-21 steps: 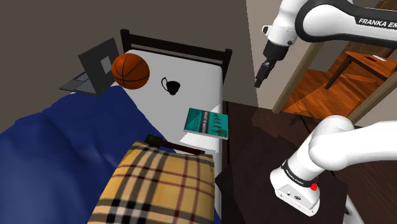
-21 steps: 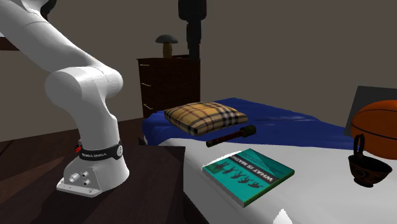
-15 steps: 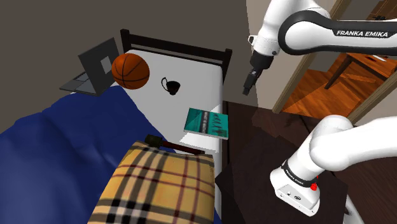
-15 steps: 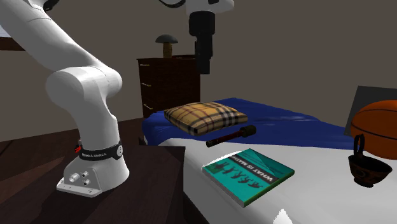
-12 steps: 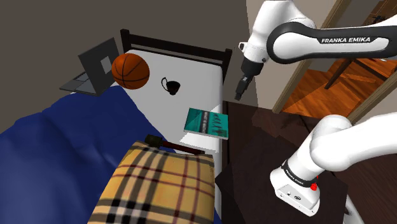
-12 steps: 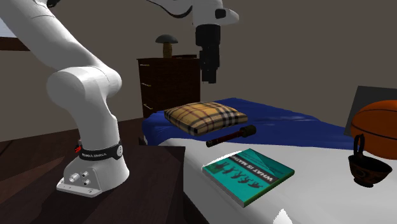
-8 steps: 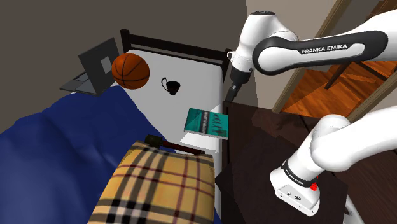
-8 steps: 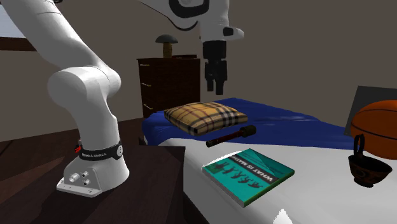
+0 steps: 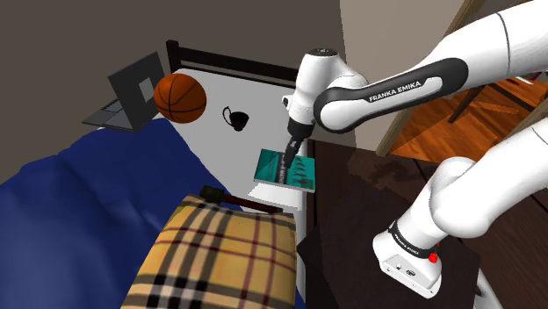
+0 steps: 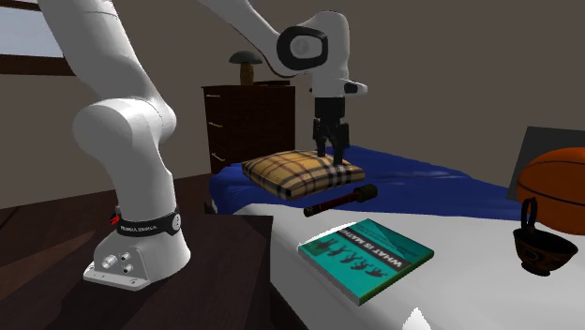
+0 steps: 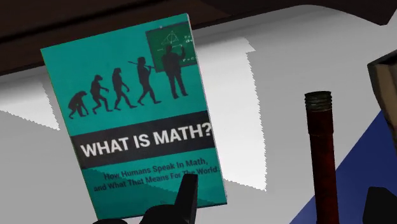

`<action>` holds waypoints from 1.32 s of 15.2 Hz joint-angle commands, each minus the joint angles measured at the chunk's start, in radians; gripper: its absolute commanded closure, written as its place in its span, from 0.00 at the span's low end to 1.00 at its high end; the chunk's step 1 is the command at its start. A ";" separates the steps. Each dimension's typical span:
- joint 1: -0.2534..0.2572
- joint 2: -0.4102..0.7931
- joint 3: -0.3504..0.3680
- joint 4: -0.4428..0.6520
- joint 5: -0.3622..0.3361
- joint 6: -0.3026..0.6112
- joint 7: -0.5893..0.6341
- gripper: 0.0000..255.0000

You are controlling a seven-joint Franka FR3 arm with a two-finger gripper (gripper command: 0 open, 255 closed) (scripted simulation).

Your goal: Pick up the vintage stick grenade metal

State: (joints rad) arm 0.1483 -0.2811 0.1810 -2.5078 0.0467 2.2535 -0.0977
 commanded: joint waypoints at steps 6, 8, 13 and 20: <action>0.036 0.250 0.056 0.086 -0.031 0.165 0.024 0.00; 0.049 0.323 0.068 0.119 -0.050 0.204 0.038 0.00; 0.090 0.506 0.086 0.219 -0.115 0.283 0.077 0.00; 0.121 0.628 0.070 0.260 -0.166 0.361 0.108 0.00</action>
State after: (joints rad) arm 0.2665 0.3337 0.2547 -2.2461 -0.1128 2.5994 0.0059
